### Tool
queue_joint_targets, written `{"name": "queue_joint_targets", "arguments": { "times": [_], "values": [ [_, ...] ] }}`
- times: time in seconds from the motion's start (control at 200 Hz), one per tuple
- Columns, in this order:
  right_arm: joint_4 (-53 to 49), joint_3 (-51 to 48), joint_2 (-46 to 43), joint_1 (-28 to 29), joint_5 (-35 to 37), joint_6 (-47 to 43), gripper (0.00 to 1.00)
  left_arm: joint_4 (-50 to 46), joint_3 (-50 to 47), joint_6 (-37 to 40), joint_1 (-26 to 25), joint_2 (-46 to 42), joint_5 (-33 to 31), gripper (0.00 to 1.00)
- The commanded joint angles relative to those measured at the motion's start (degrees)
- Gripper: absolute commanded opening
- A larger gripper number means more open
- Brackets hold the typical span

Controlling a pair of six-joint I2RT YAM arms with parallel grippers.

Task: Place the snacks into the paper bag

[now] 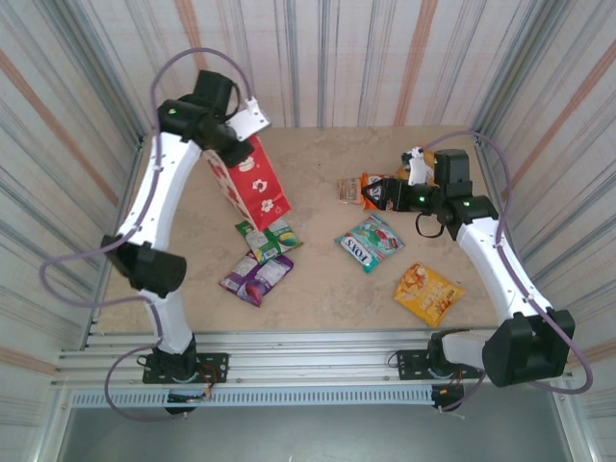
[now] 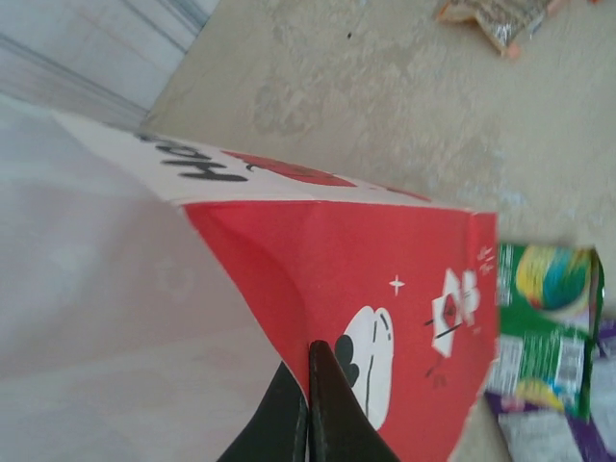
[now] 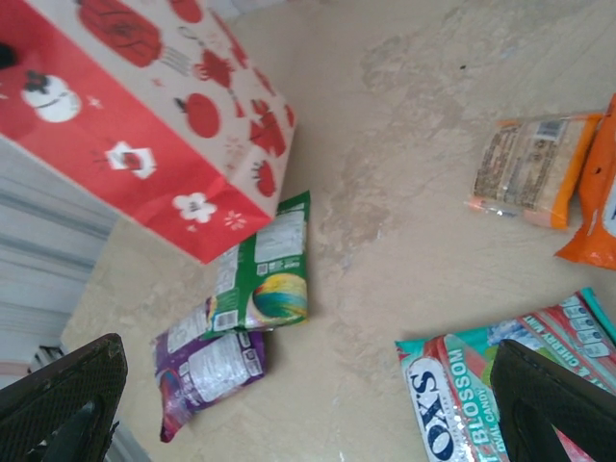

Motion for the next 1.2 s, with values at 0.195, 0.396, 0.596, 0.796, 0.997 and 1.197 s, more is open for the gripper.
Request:
{"name": "queue_joint_targets", "arguments": {
  "times": [0.195,0.396,0.596,0.796,0.997,1.197],
  "values": [
    [0.43,2.34,1.62,3.95,0.22,1.02,0.99,-0.11,-18.22,17.08,6.05,-18.48,8.79,0.0],
    [2.7,2.73,2.38,8.14,0.73,2.53,0.99,1.56,-29.2,22.76,9.33,-28.21,11.57,0.0],
    [5.39,4.45,5.17,13.04,1.27,4.09,0.99,1.56,-34.47,26.72,10.52,-32.38,9.49,0.0],
    [6.84,6.58,7.99,17.65,2.21,4.69,0.99,2.39,-39.81,29.45,10.79,-36.19,8.03,0.0],
    [8.8,7.83,10.69,20.82,2.38,5.32,0.99,9.19,-48.58,33.22,11.22,-39.36,1.83,0.0],
    [9.93,9.4,13.24,23.04,2.5,5.67,0.99,17.87,-54.21,35.28,12.26,-40.31,0.87,0.0]
  ]
}}
